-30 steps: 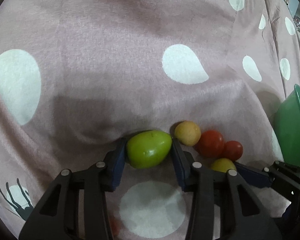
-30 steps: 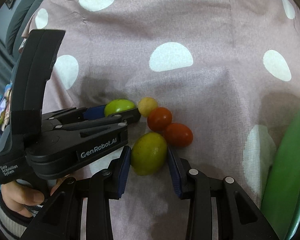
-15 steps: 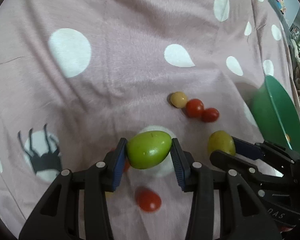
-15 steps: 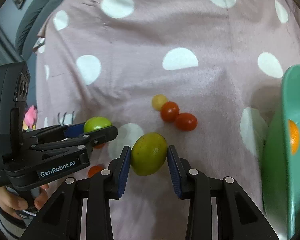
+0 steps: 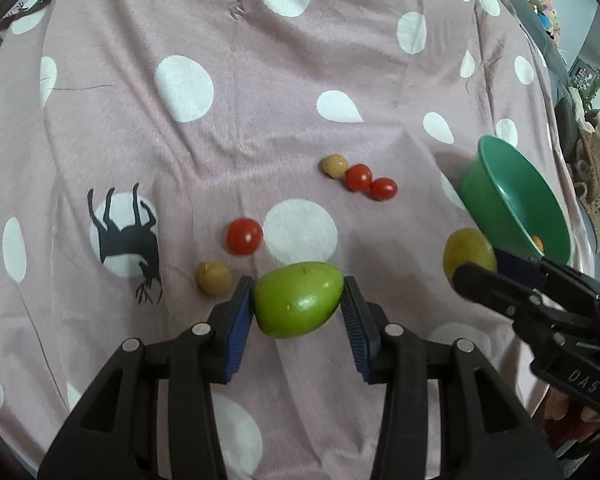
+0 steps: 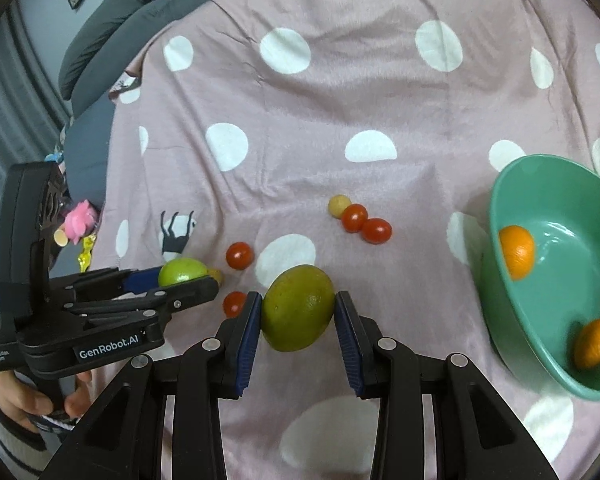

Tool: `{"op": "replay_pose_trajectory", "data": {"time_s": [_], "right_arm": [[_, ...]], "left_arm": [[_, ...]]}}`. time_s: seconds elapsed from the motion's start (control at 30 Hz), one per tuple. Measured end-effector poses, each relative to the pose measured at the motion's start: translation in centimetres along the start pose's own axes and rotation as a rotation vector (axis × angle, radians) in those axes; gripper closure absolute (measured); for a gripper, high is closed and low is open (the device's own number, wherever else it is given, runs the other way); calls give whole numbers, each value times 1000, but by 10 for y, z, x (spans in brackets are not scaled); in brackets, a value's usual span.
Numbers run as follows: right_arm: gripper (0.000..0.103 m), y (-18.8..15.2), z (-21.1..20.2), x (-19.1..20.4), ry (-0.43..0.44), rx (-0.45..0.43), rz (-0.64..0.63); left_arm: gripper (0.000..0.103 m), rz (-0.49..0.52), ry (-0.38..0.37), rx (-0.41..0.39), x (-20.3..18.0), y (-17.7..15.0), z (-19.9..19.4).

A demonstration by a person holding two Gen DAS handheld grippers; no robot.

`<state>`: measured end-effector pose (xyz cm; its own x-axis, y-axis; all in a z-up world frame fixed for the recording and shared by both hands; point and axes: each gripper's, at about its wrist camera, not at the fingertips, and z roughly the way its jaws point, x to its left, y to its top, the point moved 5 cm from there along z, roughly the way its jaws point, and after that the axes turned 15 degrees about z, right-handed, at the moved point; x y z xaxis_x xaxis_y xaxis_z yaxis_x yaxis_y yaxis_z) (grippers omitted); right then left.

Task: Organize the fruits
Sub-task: 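Carry both oval fruits in both tools over the green bowl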

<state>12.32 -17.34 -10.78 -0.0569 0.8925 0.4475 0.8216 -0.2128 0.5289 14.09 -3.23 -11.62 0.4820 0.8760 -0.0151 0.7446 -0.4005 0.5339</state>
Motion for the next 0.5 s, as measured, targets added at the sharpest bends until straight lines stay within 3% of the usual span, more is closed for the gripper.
{"op": "replay_pose_trajectory", "data": {"time_s": [0.23, 0.5], "right_arm": [[64, -2, -27, -12, -5, -43, 20], [64, 14, -58, -52, -54, -131, 86]], "left_arm": [[60, 49, -1, -6, -26, 7, -13], [60, 151, -57, -51, -80, 51, -14]]}}
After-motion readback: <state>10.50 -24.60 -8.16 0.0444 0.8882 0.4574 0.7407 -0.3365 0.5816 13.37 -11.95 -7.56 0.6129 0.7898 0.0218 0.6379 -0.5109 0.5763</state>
